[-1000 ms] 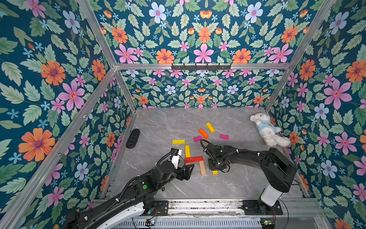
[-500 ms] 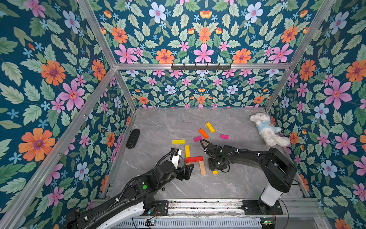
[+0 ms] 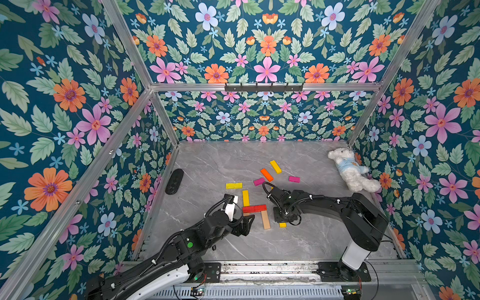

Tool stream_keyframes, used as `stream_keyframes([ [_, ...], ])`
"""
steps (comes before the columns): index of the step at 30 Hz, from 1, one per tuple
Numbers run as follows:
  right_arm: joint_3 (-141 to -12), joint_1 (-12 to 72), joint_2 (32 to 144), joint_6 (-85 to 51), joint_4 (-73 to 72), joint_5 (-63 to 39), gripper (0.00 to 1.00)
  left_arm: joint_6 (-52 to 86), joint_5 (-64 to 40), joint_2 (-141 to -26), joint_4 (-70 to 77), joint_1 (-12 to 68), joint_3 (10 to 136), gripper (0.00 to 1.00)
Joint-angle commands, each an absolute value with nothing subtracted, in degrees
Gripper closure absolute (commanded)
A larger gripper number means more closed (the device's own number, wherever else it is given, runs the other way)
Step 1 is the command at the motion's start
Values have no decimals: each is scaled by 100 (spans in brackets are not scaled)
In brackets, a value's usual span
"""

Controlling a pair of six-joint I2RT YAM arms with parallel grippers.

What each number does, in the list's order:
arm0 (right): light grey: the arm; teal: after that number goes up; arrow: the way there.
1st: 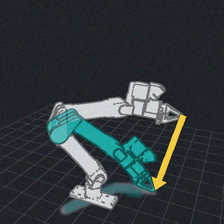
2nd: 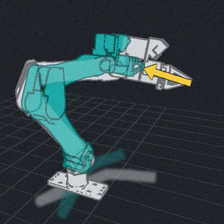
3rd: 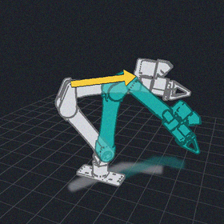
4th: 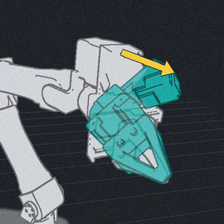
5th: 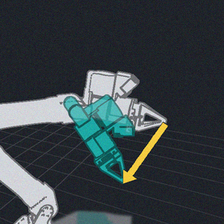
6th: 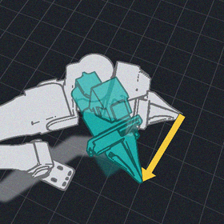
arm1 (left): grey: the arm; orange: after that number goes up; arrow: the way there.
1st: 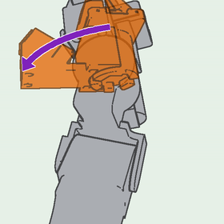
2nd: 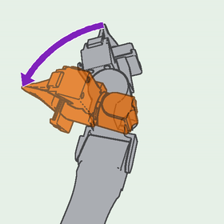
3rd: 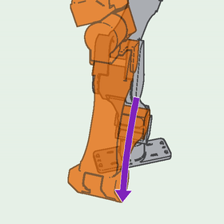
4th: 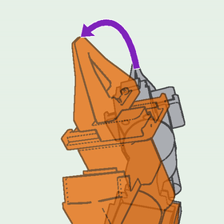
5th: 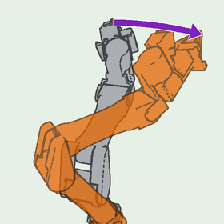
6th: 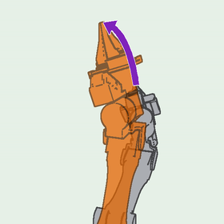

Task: Assemble the letter h with building blocks
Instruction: Assemble the building block at the center of the board.

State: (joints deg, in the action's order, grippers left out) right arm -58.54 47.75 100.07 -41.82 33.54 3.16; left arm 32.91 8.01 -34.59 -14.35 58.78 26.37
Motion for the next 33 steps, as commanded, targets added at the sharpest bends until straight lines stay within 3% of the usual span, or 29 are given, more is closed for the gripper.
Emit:
stream_keyframes([
  [1,-5801,4763,10090,-4226,3367,382,66,3243,905,-3471,-1426,5876,2647,1],
  [9,-5823,4757,10090,-4232,3325,395,61,3234,923,-3524,-1415,5879,2655,1],
  [15,-5875,4757,10159,-4199,3305,412,72,3234,925,-3551,-1422,5879,2665,1],
  [33,-6082,4690,10248,-3980,3401,501,72,3226,932,-3595,-1424,5878,2672,1],
])
